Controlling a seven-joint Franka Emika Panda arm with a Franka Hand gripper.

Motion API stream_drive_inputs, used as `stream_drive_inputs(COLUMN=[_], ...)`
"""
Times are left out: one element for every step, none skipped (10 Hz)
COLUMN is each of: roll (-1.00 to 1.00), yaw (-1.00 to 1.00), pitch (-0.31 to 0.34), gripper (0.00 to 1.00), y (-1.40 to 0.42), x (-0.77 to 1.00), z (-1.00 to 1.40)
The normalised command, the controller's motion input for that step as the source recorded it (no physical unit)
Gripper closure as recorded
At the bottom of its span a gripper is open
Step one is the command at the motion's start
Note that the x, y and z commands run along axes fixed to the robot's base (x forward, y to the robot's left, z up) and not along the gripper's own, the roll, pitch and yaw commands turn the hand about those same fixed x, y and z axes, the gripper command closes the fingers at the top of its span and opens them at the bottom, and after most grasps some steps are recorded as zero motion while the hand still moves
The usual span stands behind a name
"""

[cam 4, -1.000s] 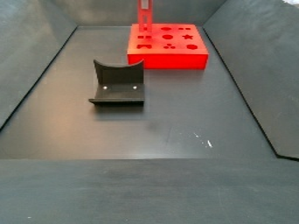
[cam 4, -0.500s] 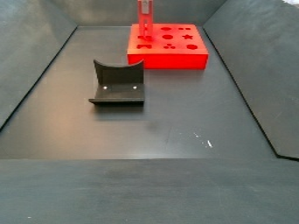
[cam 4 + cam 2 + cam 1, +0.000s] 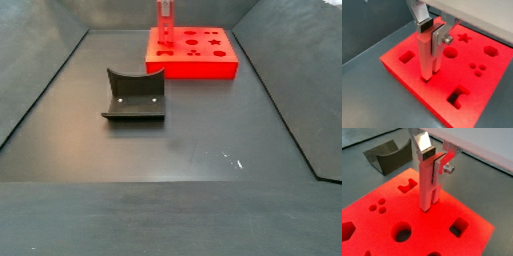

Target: Insert the double-square object.

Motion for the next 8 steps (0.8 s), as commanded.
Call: stream_drive_inputs(roll=[0.2,0.18,0.15,0.13,0.13,0.13,0.1,0.1], yaw=[0.03,0.04,0.04,0.01,0.0,0.0,0.0,0.0], pitch=[0.0,0.0,0.0,0.0,0.0,0.0,0.0,0.0], gripper=[1.0,1.0,1.0,1.0,1.0,1.0,1.0,1.0], y=[0.0,0.0,-0.01,-0.09,-0.14,-0.13,-0.01,0.0], x=[0.09,0.0,0.0,0.0,0.0,0.0,0.0,0.0], z=[-0.12,-0.1,-0.07,-0.04,-0.02,-0.03,-0.08,-0.15])
